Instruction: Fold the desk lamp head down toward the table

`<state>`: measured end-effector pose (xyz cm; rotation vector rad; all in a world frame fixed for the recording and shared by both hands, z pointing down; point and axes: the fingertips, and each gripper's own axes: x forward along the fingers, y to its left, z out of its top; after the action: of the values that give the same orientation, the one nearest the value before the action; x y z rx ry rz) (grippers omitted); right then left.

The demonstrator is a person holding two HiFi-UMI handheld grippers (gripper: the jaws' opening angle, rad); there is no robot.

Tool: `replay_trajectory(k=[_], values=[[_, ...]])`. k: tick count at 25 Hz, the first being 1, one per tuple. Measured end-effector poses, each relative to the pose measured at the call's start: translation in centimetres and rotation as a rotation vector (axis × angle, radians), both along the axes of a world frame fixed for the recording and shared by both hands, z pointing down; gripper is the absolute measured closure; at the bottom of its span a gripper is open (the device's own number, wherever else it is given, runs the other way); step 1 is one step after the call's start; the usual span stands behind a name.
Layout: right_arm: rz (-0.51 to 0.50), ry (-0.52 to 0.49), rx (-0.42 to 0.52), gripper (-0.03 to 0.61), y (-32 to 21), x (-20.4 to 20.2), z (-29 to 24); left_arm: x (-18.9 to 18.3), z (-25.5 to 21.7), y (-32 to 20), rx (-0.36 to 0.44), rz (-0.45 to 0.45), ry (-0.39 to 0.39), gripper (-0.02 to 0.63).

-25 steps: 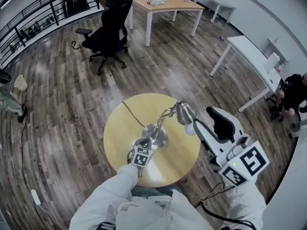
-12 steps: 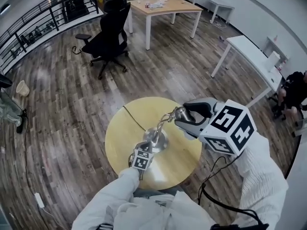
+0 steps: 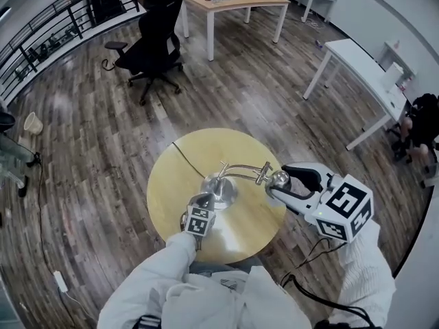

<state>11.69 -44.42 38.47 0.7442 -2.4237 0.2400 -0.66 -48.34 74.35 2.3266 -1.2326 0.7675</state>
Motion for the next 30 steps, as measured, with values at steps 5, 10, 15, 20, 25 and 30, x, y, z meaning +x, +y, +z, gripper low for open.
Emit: replay_trajectory(k=[5,10,15,20,25,30], values=[[0.038,-0.017,-0.034,0.360,1.7,2.8,4.5,0.1,0.1,0.0,0.006,-0.020,-0.014,0.615],[0.100,-0.040,-0.089,0.360,2.9,4.8,10.2,0.0,-0.1,-0.1,0.015,-0.053,-0.016,0.615],[0.156,-0.102,-0.129,0.360,3.1,5.2,15.8,0.2,0.0,-0.2,0.012,-0.057,-0.019,0.615],[0.168,-0.179,-0.127,0.360,2.8,4.6,19.7,0.1,0.2,-0.2,0.016,-0.050,-0.029,0.615],[0.178,-0.217,-0.140,0.360,2.4,3.5,23.3,0.0,0.4,0.1,0.006,-0.050,-0.019,0.615],[0.178,-0.237,-0.145,0.359,1.4,2.1,25.5,0.1,0.1,-0.2,0.000,-0.044,-0.020,0.615]])
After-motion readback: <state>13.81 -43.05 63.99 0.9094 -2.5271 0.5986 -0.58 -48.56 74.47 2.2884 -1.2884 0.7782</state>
